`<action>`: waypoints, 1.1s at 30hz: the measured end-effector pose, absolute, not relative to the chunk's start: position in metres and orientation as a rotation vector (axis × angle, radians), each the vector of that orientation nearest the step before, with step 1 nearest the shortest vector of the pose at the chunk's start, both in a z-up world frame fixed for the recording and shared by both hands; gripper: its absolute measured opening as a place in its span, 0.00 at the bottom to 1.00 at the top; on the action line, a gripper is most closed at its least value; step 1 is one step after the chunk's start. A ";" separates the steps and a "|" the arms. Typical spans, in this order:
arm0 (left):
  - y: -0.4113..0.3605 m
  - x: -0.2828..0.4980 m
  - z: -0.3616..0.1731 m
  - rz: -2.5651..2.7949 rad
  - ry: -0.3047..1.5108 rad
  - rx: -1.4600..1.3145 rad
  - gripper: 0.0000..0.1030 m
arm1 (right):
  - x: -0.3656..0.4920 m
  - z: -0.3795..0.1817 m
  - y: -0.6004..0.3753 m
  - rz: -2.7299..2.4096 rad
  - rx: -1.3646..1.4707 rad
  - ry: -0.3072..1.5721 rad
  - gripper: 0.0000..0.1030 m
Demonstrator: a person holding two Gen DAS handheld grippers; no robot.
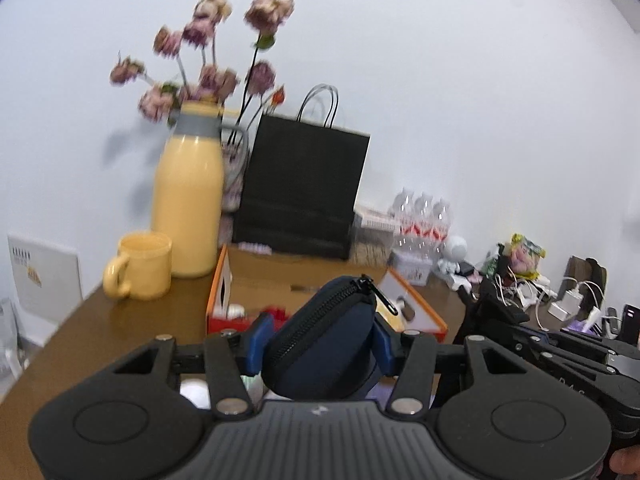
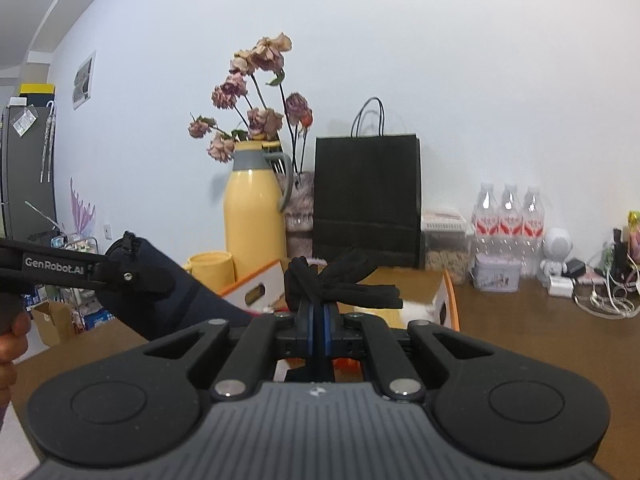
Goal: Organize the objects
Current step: 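Carry the glove and pouch into the box and open both grippers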
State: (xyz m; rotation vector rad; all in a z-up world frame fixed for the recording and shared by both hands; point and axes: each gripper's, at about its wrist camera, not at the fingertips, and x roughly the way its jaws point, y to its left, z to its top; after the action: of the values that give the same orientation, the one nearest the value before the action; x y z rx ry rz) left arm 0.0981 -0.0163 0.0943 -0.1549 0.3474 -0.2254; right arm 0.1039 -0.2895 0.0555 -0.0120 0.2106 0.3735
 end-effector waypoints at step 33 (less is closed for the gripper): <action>-0.060 0.314 0.064 -0.049 0.299 0.206 0.58 | 0.351 0.053 -0.243 0.373 -0.028 0.414 0.36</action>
State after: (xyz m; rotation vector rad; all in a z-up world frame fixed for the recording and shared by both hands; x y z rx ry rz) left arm 0.3135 -0.0597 0.0636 0.2061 0.2992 -0.0492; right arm 0.3508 -0.2428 0.0525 -0.0278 0.4139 0.3727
